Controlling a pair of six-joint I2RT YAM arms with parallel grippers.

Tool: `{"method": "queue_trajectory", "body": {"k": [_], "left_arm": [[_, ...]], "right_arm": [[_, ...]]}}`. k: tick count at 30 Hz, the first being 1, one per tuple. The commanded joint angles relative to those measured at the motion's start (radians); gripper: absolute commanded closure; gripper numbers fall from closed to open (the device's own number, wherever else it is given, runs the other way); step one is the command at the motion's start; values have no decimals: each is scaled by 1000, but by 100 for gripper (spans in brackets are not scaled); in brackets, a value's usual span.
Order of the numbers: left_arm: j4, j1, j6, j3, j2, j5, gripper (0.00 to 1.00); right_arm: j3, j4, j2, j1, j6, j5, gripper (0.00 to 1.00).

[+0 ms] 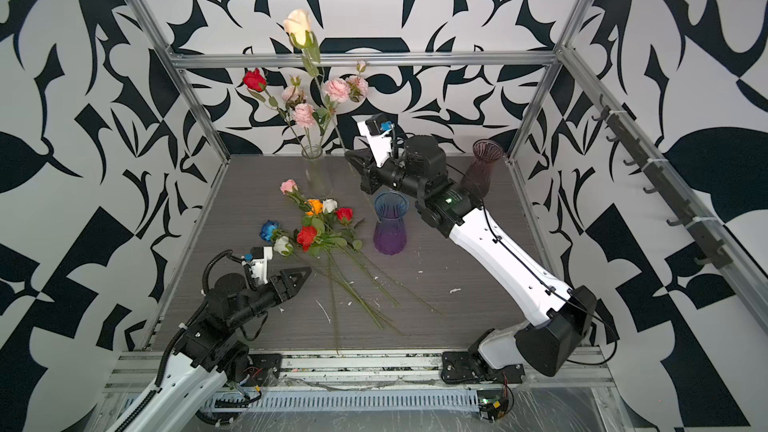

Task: Arrange the flowers into the vase
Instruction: 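Lift the cream rose high and carry it over the blue-purple vase, then lower the cream rose stem into the blue-purple vase and open the right gripper, then move the right gripper back down to the rose pile stems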

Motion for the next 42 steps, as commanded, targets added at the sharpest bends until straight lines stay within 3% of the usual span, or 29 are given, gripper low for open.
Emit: {"method": "queue_trajectory", "body": {"k": [1, 5, 14, 21, 22, 24, 26, 37, 40, 42], "left_arm": [[-14, 5, -1, -17, -22, -1, 27], [-21, 5, 0, -18, -35, -8, 27], [-22, 6, 1, -17, -30, -5, 27], [-15, 6, 1, -15, -20, -3, 27], [-15, 6, 0, -15, -20, -3, 27], [-15, 6, 1, -17, -21, -2, 27], [-15, 6, -2, -18, -23, -3, 27], [-2, 6, -2, -17, -9, 2, 27], [-2, 6, -4, -20, -16, 0, 27], [-4, 6, -5, -21, -21, 1, 27]], "right_arm": [[-15, 200, 15, -71, -98, 38, 100], [-104, 369, 30, -123, -55, -16, 100], [-253, 494, 16, -150, 85, 21, 100], [-392, 515, -63, -150, 94, 27, 100], [-411, 515, -76, -150, 91, 27, 94], [-452, 519, -112, -151, 86, 37, 38], [-492, 532, -146, -150, 89, 52, 23], [-564, 421, -288, -144, 76, -12, 20], [-551, 334, -304, -76, 38, -11, 22], [-526, 230, -308, 27, -57, 50, 22]]}}
